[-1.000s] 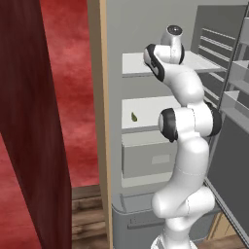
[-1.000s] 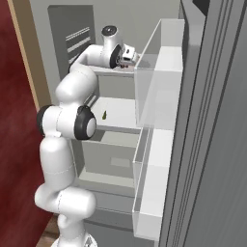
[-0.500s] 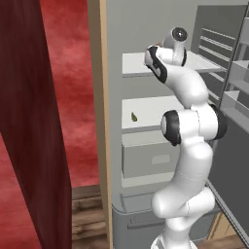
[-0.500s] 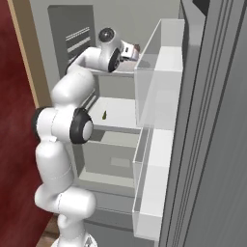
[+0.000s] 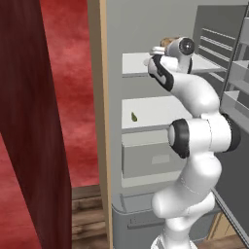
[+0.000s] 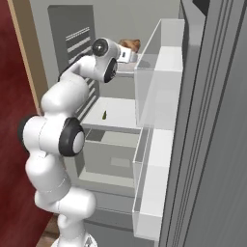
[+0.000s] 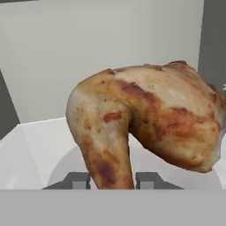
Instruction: Retrieve the chicken drumstick from the fridge and place it on the cutting board.
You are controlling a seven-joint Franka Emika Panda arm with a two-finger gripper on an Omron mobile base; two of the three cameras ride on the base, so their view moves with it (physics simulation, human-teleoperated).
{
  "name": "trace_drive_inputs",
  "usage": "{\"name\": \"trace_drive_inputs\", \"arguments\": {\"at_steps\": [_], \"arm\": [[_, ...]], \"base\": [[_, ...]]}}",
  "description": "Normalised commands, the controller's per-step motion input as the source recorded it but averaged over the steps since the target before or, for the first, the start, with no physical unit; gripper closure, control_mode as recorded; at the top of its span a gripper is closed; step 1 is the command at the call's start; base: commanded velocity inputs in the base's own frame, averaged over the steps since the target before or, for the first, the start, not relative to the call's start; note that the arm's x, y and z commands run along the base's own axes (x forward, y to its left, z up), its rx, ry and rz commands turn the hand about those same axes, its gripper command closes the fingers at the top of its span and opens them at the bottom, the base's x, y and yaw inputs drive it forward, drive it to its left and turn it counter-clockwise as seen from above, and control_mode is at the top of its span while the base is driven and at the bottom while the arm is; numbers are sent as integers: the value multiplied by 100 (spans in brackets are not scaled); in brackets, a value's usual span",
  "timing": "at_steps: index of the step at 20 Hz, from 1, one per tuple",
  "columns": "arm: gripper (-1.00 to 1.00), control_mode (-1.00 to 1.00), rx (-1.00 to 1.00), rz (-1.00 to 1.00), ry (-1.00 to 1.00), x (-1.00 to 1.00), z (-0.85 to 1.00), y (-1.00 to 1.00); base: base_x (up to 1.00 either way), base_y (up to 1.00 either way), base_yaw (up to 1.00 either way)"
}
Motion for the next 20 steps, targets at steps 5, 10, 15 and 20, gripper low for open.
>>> {"name": "trace_drive_inputs", "arguments": {"at_steps": [5,10,15,20], "arm": [[100,-100,0,-5,-4,-80,53,0],[100,-100,1,-2,6,-55,29,3],[100,-100,1,0,1,-81,10,16],[100,-100,0,0,0,-100,0,23]], "base": [[0,0,0],[0,0,0],[0,0,0],[0,0,0]]}}
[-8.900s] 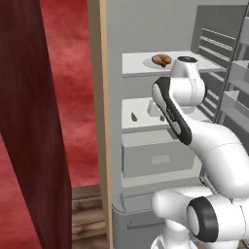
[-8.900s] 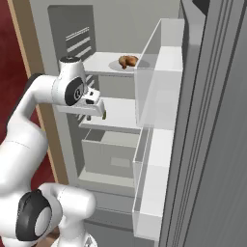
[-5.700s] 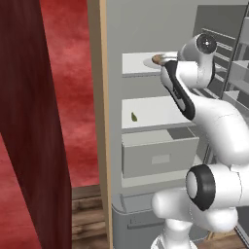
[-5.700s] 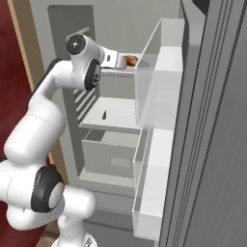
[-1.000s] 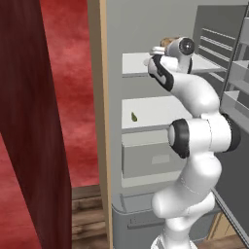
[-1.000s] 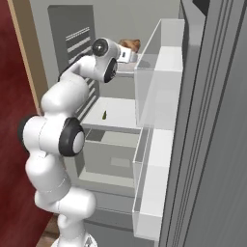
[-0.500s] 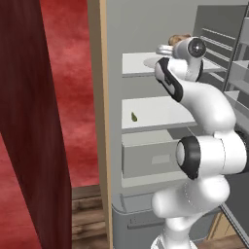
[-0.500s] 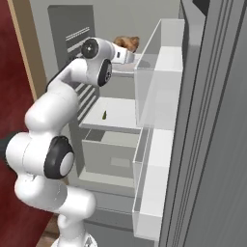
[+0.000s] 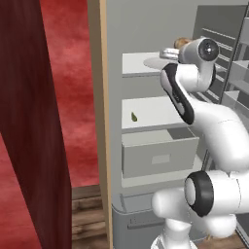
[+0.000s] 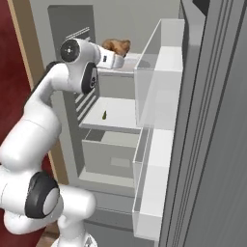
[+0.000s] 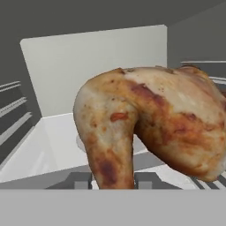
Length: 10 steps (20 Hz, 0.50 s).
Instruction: Retrieve the chicken drumstick from the fridge and place it on the cutting board.
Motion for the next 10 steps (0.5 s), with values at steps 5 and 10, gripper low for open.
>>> {"name": "trace_drive_inputs", "arguments": {"at_steps": [5,10], "arm": [[100,-100,0,0,0,-100,0,30],[100,-100,0,1,4,-100,0,31]], "base": [[0,0,0],[0,0,0]]}}
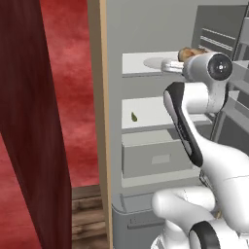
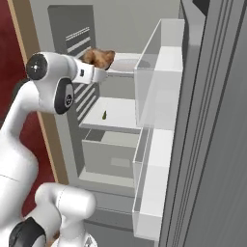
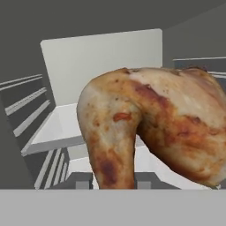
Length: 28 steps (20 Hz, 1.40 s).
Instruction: Retrieve the chicken drumstick from the fridge and place it on the cutting board.
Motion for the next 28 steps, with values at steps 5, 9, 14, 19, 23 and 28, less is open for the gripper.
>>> {"name": "trace_drive_inputs", "arguments": {"at_steps": [5,9,14,19,23,28], "arm": [[100,-100,0,2,6,-100,0,18],[100,-100,0,3,1,-100,0,12],[100,-100,0,3,1,-100,0,13],[100,-100,0,2,6,-100,0,13],[100,-100,0,0,8,-98,-1,9],[100,-100,0,0,18,-35,-17,2]], "base": [[0,0,0],[0,0,0],[0,0,0],[0,0,0],[0,0,0],[0,0,0]]}}
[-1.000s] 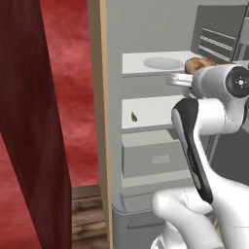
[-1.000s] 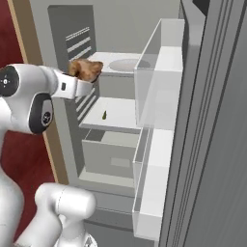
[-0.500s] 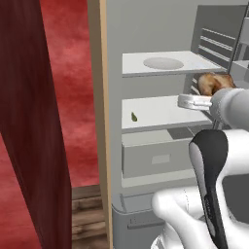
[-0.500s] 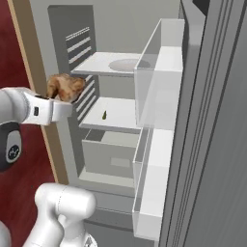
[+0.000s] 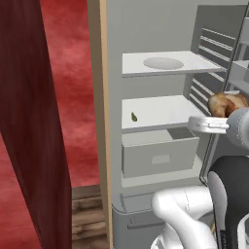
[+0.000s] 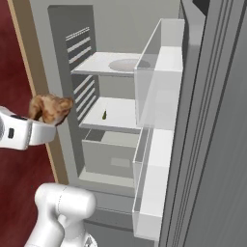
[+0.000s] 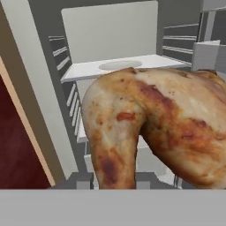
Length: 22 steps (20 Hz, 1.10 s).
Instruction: Retrieve the chicken drumstick from the fridge and place it on the cutting board.
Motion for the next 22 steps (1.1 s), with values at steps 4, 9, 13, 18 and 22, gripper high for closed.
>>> {"name": "trace_drive_inputs", "arguments": {"at_steps": [4,9,13,18,22], "arm": [[100,-100,0,0,12,0,-6,0],[100,-100,0,0,0,0,0,0],[100,-100,0,0,0,0,0,0],[100,100,0,0,0,0,0,0],[100,100,0,0,0,0,0,0]], "base": [[0,0,0],[0,0,0],[0,0,0],[-1,0,0],[-12,0,0]]}}
